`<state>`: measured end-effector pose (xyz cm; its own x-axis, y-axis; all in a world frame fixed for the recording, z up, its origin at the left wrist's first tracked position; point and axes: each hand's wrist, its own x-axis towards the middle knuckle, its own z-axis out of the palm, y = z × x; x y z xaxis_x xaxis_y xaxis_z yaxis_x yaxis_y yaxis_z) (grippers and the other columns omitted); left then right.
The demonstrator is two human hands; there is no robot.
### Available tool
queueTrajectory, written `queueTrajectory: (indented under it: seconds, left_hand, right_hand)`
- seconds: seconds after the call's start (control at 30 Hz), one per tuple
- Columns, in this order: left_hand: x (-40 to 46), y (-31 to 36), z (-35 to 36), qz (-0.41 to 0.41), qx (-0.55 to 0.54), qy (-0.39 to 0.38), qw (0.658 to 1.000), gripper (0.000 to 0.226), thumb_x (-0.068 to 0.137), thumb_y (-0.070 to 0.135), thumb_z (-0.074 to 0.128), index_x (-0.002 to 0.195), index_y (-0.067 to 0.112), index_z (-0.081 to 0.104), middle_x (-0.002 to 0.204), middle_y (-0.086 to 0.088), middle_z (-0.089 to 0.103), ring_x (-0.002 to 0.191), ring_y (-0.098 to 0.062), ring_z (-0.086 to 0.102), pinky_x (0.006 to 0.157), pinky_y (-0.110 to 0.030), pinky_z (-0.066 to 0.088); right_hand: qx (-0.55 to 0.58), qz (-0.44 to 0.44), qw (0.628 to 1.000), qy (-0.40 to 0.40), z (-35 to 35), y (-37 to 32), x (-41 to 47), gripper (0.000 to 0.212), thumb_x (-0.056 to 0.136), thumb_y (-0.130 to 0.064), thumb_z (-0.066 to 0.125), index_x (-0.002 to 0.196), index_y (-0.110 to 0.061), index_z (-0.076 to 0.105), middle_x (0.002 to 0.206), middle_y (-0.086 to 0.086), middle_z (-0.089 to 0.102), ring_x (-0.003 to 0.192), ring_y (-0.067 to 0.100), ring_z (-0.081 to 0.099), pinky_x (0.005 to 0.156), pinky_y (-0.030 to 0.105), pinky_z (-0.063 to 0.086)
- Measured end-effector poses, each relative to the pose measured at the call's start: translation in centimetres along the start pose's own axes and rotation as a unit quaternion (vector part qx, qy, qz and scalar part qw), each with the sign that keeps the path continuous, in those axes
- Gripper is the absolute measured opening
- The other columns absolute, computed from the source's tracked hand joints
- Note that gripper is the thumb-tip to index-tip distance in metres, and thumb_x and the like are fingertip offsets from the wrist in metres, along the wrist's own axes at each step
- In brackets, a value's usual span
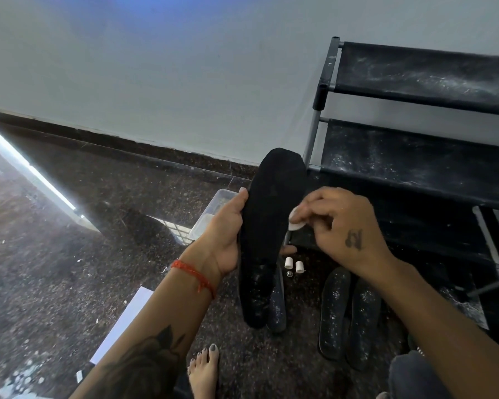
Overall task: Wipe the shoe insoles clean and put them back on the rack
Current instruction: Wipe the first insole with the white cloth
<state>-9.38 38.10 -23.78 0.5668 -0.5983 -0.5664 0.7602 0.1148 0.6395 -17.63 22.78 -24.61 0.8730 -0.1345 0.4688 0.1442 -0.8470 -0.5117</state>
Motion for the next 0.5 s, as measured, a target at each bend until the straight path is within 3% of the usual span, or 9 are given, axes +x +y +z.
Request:
queueTrajectory:
  seconds: [0.1, 0.17, 0.27, 0.33, 0.4, 0.5]
  left_hand:
    - [0.2, 0.0, -0.2, 0.005, 0.002, 0.016, 1.000, 0.061, 0.099, 0.051, 0.027, 0.125, 0.005, 0.057, 0.128, -0.017, 0.059, 0.099, -0.028, 0.060, 0.095, -0.045, 0.044]
    - [0.4, 0.0, -0.2, 0.004, 0.004, 0.025, 1.000, 0.061, 0.099, 0.051, 0.028, 0.125, 0.004, 0.057, 0.121, -0.017, 0.062, 0.093, -0.026, 0.063, 0.088, -0.039, 0.049]
    - [0.2, -0.1, -0.2, 0.000, -0.012, 0.001, 1.000, 0.061, 0.099, 0.053, 0.025, 0.116, 0.008, 0.061, 0.106, -0.016, 0.069, 0.085, -0.030, 0.068, 0.075, -0.053, 0.052]
    - [0.1, 0.0, -0.1, -0.003, -0.013, -0.019, 1.000, 0.061, 0.099, 0.054, 0.023, 0.114, 0.009, 0.062, 0.111, -0.018, 0.067, 0.097, -0.034, 0.064, 0.077, -0.059, 0.049]
    - [0.2, 0.0, 0.0, -0.004, -0.005, -0.020, 1.000, 0.062, 0.099, 0.055, 0.023, 0.114, 0.009, 0.062, 0.111, -0.018, 0.067, 0.099, -0.034, 0.062, 0.079, -0.056, 0.051]
    - [0.3, -0.2, 0.0, -0.002, 0.000, 0.002, 1.000, 0.061, 0.099, 0.052, 0.025, 0.125, 0.007, 0.058, 0.103, -0.014, 0.067, 0.088, -0.025, 0.064, 0.070, -0.036, 0.058]
  right_hand:
    - [0.062, -0.043, 0.992, -0.104, 0.8, -1.4, -0.4, 0.034, 0.070, 0.010, 0.064, 0.077, -0.021, 0.075, 0.084, -0.009, 0.068, 0.080, 0.004, 0.062, 0.070, 0.024, 0.054]
    - [0.036, -0.050, 0.984, -0.165, 0.9, -1.5, -0.7, 0.030, 0.072, 0.003, 0.066, 0.077, -0.025, 0.075, 0.086, -0.010, 0.068, 0.080, 0.005, 0.062, 0.070, 0.029, 0.054]
    - [-0.060, 0.013, 0.994, -0.091, 0.1, -0.2, -0.4, 0.011, 0.076, -0.016, 0.065, 0.079, -0.022, 0.075, 0.085, -0.005, 0.067, 0.082, 0.013, 0.060, 0.070, 0.025, 0.046]
    - [-0.060, 0.073, 0.995, 0.027, -0.2, 0.4, -0.2, 0.015, 0.078, -0.010, 0.065, 0.085, -0.019, 0.075, 0.086, -0.005, 0.066, 0.080, 0.012, 0.060, 0.068, 0.012, 0.041]
    - [-0.006, 0.072, 0.993, 0.092, 0.3, -0.1, -0.3, 0.016, 0.078, -0.006, 0.069, 0.089, -0.018, 0.074, 0.087, -0.004, 0.066, 0.078, 0.007, 0.059, 0.070, 0.004, 0.040]
    - [0.041, -0.005, 0.999, 0.004, 1.8, -1.5, -0.6, 0.019, 0.078, -0.009, 0.071, 0.093, -0.019, 0.073, 0.087, -0.005, 0.066, 0.077, 0.006, 0.059, 0.069, 0.010, 0.045]
